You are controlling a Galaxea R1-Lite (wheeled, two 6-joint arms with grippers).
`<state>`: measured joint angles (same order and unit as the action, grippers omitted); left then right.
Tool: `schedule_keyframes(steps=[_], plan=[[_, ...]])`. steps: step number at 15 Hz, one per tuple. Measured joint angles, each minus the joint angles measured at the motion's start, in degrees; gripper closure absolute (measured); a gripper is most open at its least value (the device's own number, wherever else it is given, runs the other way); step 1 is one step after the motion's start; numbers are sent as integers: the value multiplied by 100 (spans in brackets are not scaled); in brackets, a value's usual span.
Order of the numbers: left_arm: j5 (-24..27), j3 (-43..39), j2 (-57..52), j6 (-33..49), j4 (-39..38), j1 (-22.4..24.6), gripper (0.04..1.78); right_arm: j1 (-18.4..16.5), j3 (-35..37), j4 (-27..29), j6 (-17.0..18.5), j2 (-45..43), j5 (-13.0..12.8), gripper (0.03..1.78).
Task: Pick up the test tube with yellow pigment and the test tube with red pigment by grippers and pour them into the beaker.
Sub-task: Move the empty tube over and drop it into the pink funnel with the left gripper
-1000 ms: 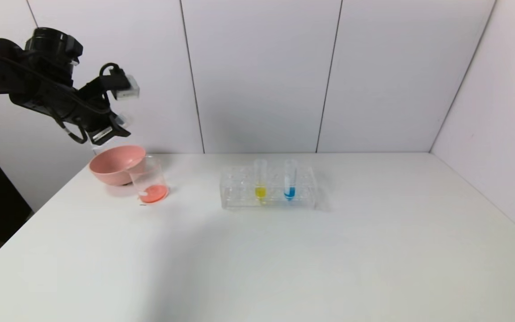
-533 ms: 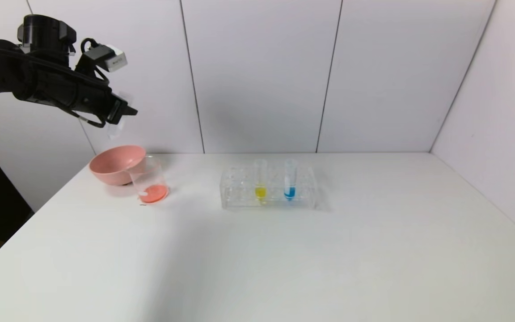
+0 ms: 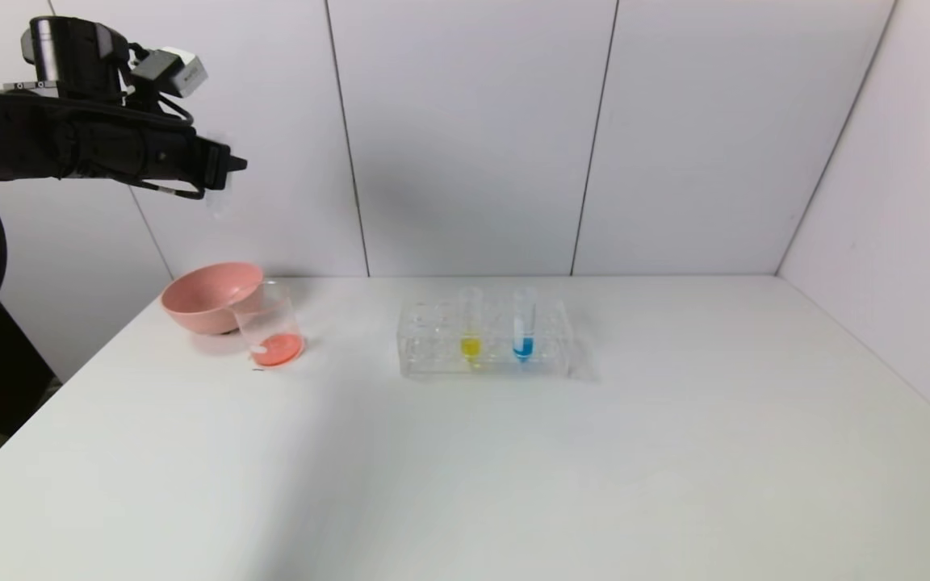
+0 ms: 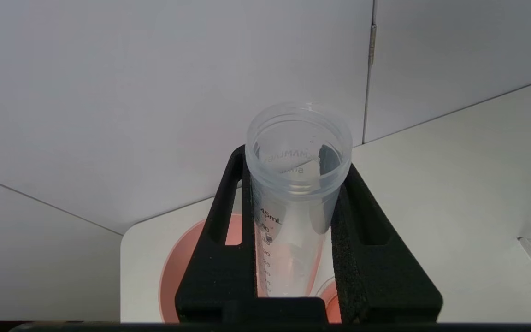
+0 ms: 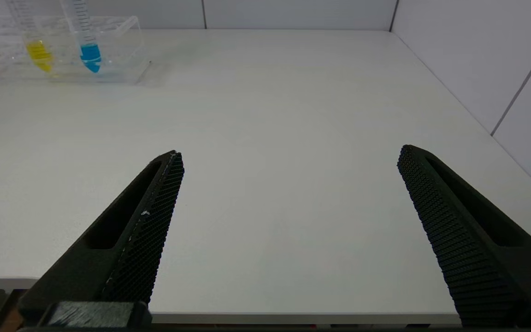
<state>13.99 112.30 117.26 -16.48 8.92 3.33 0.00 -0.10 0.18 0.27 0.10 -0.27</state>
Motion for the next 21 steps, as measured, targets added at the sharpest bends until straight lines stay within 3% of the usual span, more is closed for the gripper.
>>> schedule_keyframes(steps=[5, 12, 21], plan=[[-22, -229, 617, 725, -1118, 122, 135, 0, 0, 0, 0, 0, 2, 11], [-41, -1451, 1050, 1440, -3017, 461, 135, 0, 0, 0, 0, 0, 0, 11], [-50, -1593, 1320, 1395, -3287, 701, 135, 0, 0, 0, -2, 0, 2, 11]])
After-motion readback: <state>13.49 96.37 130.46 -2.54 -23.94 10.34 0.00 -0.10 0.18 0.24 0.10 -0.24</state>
